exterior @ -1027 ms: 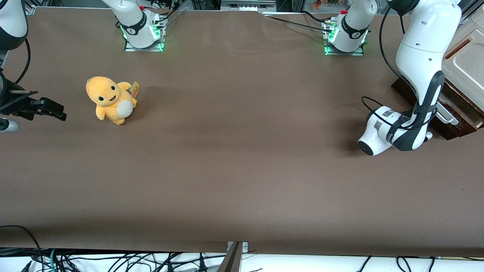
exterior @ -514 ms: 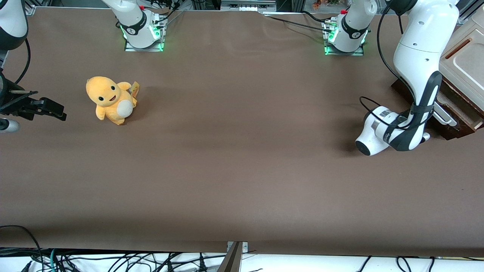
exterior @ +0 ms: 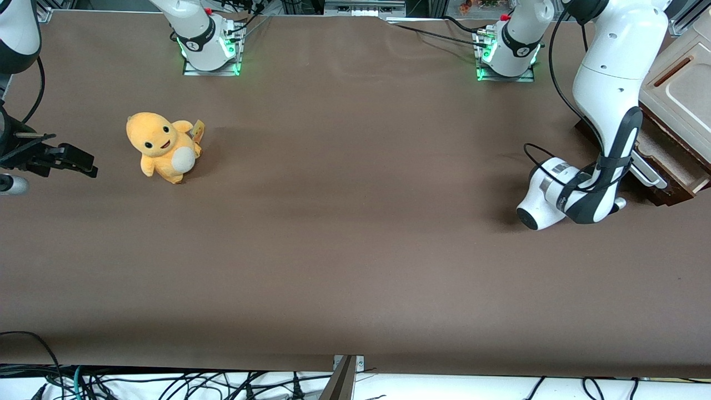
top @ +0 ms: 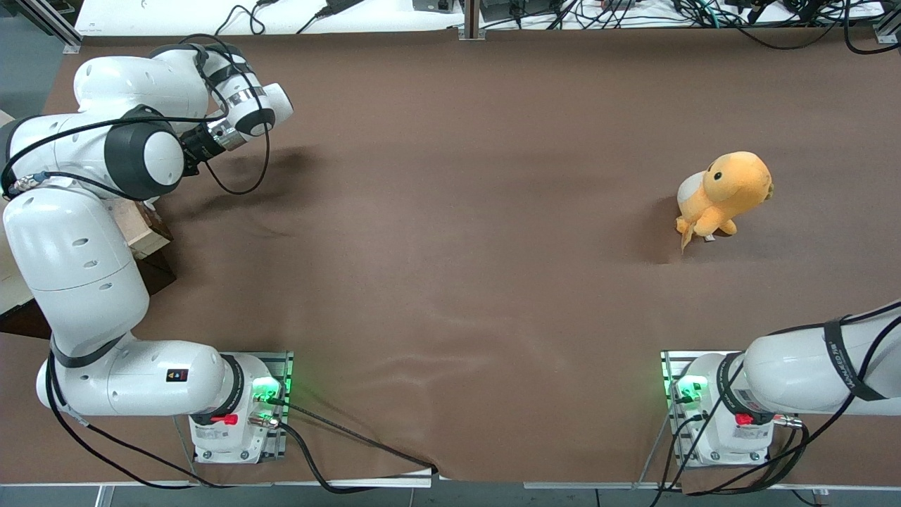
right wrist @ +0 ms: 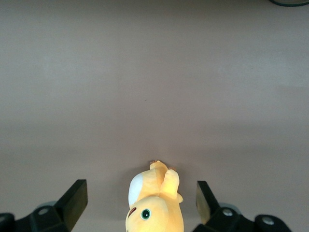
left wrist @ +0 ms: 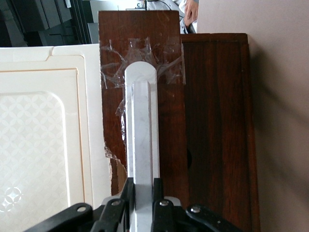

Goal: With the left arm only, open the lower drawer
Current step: 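Pull the handle outward with the left gripper, sliding the drawer open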

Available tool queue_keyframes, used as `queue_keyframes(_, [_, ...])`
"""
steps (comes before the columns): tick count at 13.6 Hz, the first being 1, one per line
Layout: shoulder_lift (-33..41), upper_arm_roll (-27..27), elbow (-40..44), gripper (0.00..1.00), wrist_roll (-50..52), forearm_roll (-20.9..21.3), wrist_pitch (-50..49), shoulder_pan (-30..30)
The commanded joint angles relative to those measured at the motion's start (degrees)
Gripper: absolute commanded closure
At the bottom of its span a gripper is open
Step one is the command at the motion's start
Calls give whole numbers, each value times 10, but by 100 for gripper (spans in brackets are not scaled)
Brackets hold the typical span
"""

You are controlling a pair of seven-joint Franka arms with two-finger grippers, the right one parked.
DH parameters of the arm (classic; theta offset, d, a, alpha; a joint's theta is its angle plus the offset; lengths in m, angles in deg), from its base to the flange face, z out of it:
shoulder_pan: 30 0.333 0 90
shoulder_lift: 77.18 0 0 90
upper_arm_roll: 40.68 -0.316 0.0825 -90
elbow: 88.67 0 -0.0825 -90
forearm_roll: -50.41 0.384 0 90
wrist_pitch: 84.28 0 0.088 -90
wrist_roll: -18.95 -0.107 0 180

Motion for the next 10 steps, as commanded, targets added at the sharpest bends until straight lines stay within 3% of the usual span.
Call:
queue_keyframes(1, [-5, -3, 18, 91, -14, -6, -21, -14])
queue_keyframes(10, [-4, -4, 39, 91, -46, -25, -37, -28])
